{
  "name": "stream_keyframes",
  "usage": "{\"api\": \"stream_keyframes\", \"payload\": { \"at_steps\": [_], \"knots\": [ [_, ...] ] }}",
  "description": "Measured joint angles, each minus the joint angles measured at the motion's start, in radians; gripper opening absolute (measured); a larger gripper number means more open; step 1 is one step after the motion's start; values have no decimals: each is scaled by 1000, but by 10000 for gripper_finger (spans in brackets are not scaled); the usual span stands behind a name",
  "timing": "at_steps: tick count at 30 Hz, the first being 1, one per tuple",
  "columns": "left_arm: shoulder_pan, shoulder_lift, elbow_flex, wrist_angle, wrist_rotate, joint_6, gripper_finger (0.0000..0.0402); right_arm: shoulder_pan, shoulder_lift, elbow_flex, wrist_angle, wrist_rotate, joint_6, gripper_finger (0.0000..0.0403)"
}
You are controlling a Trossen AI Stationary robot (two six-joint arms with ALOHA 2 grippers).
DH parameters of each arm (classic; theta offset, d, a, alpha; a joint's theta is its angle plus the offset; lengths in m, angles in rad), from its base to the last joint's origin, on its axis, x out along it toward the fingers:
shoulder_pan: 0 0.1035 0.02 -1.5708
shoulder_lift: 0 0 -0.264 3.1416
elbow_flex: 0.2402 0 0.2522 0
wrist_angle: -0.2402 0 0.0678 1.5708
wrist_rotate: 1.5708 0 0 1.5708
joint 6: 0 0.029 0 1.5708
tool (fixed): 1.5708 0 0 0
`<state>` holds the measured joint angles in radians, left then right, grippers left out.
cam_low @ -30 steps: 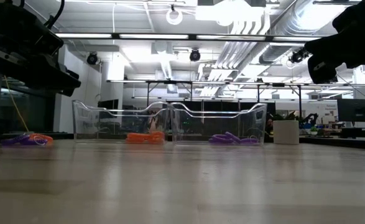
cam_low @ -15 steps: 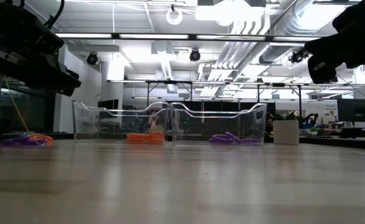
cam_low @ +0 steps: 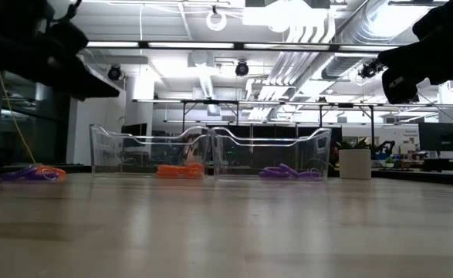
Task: Sort spring keychains
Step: Put the orange spring keychain into the left transparent bin
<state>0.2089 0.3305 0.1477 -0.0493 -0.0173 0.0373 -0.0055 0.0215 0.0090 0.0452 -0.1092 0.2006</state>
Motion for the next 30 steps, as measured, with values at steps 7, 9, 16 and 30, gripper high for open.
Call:
{"api": "stream_keyframes", "payload": {
  "at_steps": [7, 9, 16, 30],
  "knots": [
    [0, 125, 303, -335, -75, -1, 1, 0, 0, 0, 0, 0, 0, 5],
    [0, 168, 395, -405, -76, -5, 1, 0, 0, 0, 1, 0, 0, 5],
    [1, 376, 643, -584, -79, -51, 1, 0, 0, 0, 1, 0, 0, 6],
    [217, 589, 788, -794, 110, -400, 1, 0, 0, 0, 2, 0, 0, 5]
  ]
}}
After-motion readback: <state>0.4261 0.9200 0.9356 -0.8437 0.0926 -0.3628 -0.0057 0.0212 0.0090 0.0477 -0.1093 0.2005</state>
